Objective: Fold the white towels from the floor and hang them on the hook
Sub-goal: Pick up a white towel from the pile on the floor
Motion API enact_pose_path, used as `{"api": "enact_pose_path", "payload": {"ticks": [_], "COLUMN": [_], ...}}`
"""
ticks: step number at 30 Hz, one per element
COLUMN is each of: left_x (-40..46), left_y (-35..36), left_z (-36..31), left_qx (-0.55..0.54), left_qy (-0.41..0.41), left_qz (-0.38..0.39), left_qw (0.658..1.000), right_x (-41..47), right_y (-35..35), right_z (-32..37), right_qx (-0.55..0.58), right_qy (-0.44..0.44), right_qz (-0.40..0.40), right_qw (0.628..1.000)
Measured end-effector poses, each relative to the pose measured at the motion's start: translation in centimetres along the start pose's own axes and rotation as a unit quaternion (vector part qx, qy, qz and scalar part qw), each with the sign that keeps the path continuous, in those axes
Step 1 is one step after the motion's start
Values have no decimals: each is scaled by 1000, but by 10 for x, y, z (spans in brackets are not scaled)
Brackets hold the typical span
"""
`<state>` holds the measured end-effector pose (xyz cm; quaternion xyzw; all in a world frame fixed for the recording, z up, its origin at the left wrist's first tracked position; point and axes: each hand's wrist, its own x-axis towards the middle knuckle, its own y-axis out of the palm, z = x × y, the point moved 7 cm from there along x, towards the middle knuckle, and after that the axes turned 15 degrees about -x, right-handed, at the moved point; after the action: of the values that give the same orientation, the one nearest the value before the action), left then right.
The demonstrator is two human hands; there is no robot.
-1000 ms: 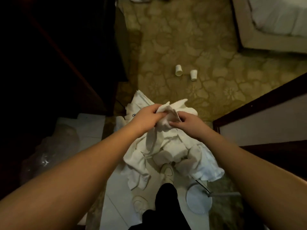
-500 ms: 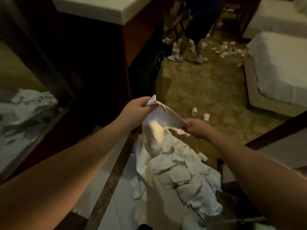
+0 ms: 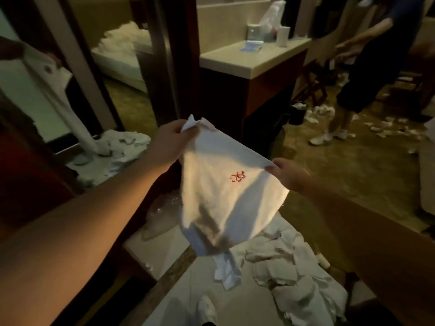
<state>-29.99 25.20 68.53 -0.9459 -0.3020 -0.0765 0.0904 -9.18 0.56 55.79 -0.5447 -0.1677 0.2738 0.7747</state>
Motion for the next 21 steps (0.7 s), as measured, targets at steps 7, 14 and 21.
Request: {"api": "enact_pose_path", "payload": {"ticks": [7,14,21], "left_x": [-97,-201,-333], "left_y": [-121,-220,-340], "left_z": [-91,-147,-168], "left_qx": [80,94,160], "left_qy": [30,38,32], "left_qz": [-94,-142,-186], "left_qw": [992,985,969], "right_x": [-51,-100,-163], "right_y": [-44,-42,-11], "right_z": [133,236,340], "right_qx": [-18,-37,49], "right_qy": [-139,-170,-145], "right_qz": [-67,-64,-96], "right_qw": [988,983,984]}}
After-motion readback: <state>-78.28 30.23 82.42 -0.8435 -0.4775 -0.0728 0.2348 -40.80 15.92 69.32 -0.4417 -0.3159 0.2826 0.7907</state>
